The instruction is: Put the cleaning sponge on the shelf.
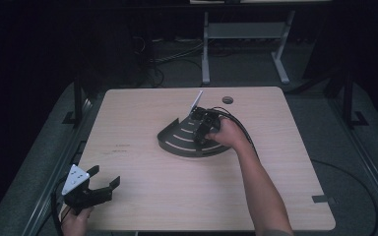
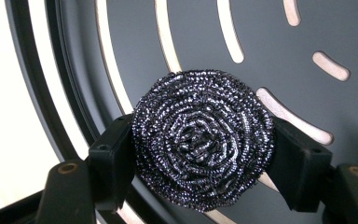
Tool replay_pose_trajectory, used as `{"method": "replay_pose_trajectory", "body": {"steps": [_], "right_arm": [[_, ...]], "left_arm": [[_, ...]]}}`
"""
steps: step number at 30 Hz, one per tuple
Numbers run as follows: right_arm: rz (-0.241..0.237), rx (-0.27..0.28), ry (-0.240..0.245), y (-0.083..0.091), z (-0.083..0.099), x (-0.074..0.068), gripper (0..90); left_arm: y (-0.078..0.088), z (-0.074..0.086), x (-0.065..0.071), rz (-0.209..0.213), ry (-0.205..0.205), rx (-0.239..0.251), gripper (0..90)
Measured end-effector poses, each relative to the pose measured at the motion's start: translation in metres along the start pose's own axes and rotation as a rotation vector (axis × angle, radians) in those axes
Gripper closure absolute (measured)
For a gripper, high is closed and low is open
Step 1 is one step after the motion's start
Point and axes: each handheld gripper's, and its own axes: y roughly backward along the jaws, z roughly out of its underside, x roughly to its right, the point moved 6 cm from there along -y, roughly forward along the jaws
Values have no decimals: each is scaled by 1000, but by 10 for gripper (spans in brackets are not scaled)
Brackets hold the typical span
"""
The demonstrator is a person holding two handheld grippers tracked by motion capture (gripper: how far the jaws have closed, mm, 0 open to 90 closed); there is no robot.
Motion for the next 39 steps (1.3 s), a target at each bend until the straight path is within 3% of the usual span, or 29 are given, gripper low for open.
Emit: {"method": "replay_pose_trajectory", "body": {"steps": [7,28,39], "right_arm": [[-5,8,-25,-7,4,1,298],[15,10,-27,-15,4,3,283],[19,24,-27,-10,3,3,203]], "left_arm": [[-1,0,0,-1,4,-3,133],[0,1,-1,-8,-3,-10,134],[1,2,-1,-8,1,-8,133]]}}
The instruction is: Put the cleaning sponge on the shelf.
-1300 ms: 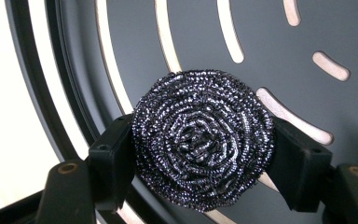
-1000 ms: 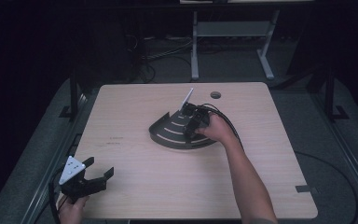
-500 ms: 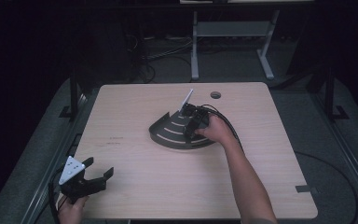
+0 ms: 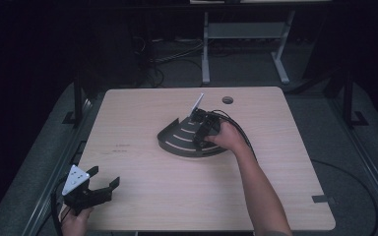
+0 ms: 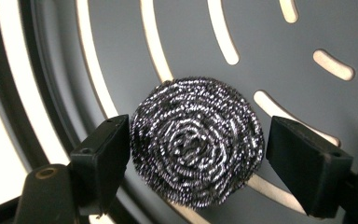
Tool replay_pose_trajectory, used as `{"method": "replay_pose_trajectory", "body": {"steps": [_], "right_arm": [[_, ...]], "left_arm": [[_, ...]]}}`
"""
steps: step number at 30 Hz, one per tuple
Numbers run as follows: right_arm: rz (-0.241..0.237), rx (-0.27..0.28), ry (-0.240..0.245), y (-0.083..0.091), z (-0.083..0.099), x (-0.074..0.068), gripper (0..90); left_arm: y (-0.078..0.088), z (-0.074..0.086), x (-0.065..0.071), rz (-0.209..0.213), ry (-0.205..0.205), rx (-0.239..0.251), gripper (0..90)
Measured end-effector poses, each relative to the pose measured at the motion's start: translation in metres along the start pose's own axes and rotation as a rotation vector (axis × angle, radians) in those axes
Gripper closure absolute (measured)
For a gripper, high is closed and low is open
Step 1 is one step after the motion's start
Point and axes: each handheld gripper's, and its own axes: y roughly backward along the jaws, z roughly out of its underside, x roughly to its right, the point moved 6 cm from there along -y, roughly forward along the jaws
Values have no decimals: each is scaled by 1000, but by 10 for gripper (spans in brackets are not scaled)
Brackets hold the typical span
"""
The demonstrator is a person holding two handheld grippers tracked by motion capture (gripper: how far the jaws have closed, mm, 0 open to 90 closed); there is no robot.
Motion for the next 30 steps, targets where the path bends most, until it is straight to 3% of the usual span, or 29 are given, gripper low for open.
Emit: {"method": "replay_pose_trajectory", "body": {"steps": [14,30], "right_arm": [[2,62,10,35,7,-7,183],[-10,92,-2,55,40,-11,181]], "left_arm": [[0,1,2,2,-6,-6,133],[1,0,3,1,-7,-1,133]]}}
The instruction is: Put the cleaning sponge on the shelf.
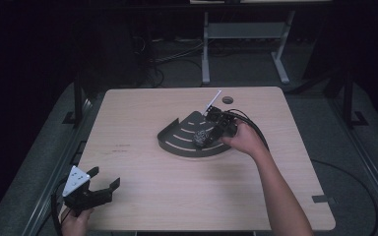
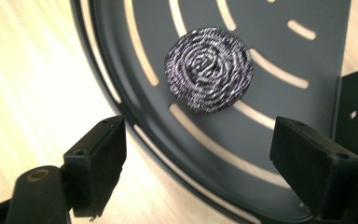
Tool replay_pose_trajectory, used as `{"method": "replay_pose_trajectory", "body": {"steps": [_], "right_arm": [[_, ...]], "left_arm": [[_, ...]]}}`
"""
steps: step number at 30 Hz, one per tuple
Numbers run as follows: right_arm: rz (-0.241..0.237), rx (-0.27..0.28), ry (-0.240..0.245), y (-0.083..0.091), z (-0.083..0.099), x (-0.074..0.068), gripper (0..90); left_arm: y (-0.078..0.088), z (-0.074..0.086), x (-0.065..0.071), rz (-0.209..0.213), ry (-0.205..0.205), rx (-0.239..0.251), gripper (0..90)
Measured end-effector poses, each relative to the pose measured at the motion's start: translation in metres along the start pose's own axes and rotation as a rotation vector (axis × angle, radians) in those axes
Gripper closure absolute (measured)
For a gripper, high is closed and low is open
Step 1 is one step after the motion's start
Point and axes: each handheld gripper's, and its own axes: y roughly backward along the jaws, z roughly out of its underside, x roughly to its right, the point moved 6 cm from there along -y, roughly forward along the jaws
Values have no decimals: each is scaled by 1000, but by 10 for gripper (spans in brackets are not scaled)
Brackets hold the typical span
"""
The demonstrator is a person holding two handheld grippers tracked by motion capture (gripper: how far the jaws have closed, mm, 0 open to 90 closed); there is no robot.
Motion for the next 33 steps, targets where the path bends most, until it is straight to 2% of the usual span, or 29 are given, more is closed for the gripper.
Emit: {"method": "replay_pose_trajectory", "body": {"steps": [5,15,33], "right_arm": [[5,1,13,5,9,-3,180],[5,18,5,16,25,-8,175],[10,23,4,22,53,-17,171]], "left_arm": [[-1,0,1,1,-8,-3,133],[-2,0,2,3,-9,-6,134],[-2,0,3,4,-15,-8,134]]}}
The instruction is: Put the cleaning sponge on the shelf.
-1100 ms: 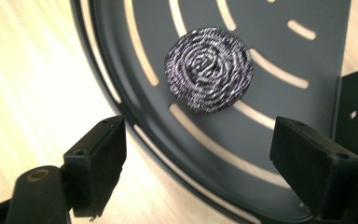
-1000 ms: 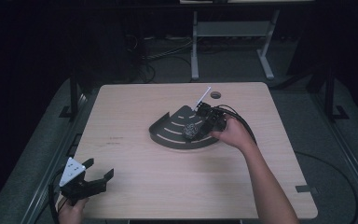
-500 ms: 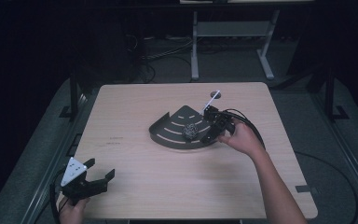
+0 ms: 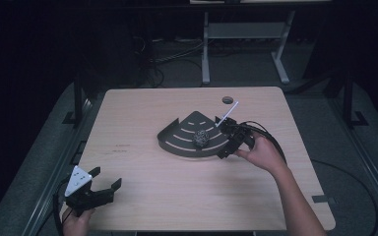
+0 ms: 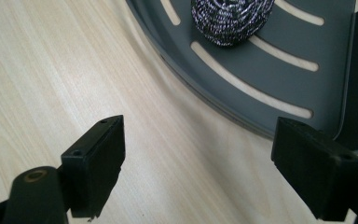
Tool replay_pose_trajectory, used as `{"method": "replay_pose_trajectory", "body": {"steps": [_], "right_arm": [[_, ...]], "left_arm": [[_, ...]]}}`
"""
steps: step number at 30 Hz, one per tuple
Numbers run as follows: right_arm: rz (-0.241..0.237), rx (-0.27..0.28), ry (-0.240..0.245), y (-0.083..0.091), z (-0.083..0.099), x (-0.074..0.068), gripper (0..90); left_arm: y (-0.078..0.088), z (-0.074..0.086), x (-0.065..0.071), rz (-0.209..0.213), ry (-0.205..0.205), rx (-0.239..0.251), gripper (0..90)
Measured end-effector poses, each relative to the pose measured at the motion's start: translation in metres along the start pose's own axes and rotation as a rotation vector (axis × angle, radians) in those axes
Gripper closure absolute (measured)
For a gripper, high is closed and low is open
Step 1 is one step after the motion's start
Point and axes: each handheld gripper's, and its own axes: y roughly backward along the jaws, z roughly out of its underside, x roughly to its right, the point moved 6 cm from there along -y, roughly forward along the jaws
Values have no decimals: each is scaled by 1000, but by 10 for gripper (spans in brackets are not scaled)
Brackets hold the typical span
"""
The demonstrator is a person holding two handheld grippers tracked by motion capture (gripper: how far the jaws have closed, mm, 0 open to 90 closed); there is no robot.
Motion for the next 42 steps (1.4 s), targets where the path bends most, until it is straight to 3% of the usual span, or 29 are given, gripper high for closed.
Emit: {"method": "replay_pose_trajectory", "body": {"steps": [27,42], "right_arm": [[-29,18,-59,-9,50,-6,165],[-31,34,-50,-8,67,-19,163]], "left_arm": [[0,0,2,2,-4,-3,133],[0,0,2,2,-10,-7,133]]}}
